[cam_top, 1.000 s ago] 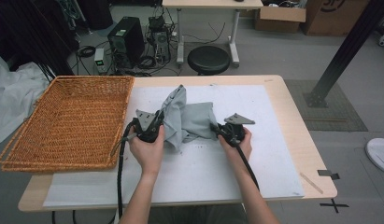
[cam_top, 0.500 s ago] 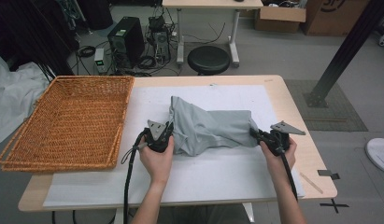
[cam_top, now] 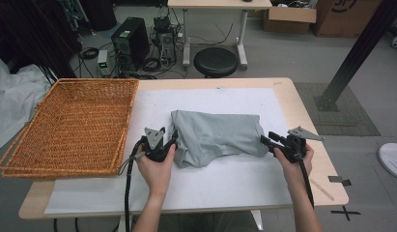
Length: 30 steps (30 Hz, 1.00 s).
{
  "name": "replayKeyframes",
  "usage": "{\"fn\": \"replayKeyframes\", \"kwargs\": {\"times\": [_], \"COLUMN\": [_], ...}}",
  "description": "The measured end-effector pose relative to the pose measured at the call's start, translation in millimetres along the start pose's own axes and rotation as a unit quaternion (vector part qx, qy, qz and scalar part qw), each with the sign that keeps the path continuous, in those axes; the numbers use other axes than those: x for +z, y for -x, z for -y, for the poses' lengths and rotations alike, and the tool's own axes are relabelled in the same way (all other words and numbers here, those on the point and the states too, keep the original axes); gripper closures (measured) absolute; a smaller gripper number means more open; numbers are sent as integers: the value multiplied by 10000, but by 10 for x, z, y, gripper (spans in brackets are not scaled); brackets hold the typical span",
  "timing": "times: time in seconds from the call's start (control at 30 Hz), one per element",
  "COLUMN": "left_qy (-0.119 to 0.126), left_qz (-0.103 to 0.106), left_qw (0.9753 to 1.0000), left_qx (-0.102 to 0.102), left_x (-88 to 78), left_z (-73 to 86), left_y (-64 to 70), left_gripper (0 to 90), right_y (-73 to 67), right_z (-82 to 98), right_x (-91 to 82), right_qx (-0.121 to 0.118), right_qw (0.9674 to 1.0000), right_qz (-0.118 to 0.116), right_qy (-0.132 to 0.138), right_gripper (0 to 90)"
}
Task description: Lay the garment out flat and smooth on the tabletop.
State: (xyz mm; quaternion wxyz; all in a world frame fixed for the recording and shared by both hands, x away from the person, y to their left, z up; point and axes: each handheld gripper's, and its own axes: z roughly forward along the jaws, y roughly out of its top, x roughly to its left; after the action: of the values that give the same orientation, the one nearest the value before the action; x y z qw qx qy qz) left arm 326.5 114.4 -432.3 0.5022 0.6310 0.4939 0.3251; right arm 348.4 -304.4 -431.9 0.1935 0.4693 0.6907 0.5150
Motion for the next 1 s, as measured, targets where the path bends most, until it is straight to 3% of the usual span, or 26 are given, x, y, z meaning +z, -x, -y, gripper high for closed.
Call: {"fn": "replayKeyframes", "kwargs": {"times": [0.1, 0.2, 0.37, 0.4, 0.43, 0.47, 0.53, 0.67, 0.8, 0.83, 0.87, 0.9, 0.93, 1.0], "left_qy": [92, 174, 57, -38, -170, -170, -236, -366, -457, -495, -522, -599, -649, -693], "left_qz": [294, 704, 1284, 1405, 1514, 1514, 1700, 1774, 1696, 1690, 1667, 1652, 1633, 1638], "left_qw": [9993, 9956, 9834, 9799, 9737, 9737, 9659, 9562, 9538, 9531, 9528, 9526, 9533, 9562], "left_qx": [231, 587, 1281, 1415, 1692, 1692, 1939, 2301, 2438, 2462, 2482, 2484, 2455, 2326], "left_x": [-84, -144, -168, -156, -134, -134, -128, -110, -64, -58, -53, -46, -43, -44], "left_z": [44, 122, 257, 282, 333, 333, 378, 442, 454, 445, 438, 424, 411, 383], "left_y": [100, 237, 440, 469, 504, 504, 515, 497, 502, 507, 510, 506, 499, 485], "left_gripper": [458, 431, 419, 421, 425, 429, 436, 479, 498, 643, 643, 706, 792, 847], "right_y": [-25, -48, -47, -47, -47, -49, -48, -37, -41, -55, -55, -62, -74, -86], "right_z": [32, 108, 214, 223, 225, 226, 228, 242, 229, 223, 223, 224, 230, 244], "right_x": [-48, -52, -29, -11, 2, 12, 22, 38, 55, 81, 81, 92, 109, 127], "right_qx": [-116, -328, -254, -241, -249, -243, -244, -242, -236, -294, -294, -323, -381, -492], "right_qw": [9998, 9991, 9989, 9989, 9988, 9987, 9986, 9985, 9985, 9980, 9980, 9977, 9971, 9959], "right_qz": [-79, -16, -69, -82, -97, -121, -132, -158, -129, -143, -143, -137, -123, -106], "right_qy": [-110, -274, -380, -393, -420, -432, -445, -467, -474, -538, -538, -576, -646, -747], "right_gripper": [509, 492, 480, 479, 478, 479, 478, 477, 466, 480, 480, 494, 527, 608]}}
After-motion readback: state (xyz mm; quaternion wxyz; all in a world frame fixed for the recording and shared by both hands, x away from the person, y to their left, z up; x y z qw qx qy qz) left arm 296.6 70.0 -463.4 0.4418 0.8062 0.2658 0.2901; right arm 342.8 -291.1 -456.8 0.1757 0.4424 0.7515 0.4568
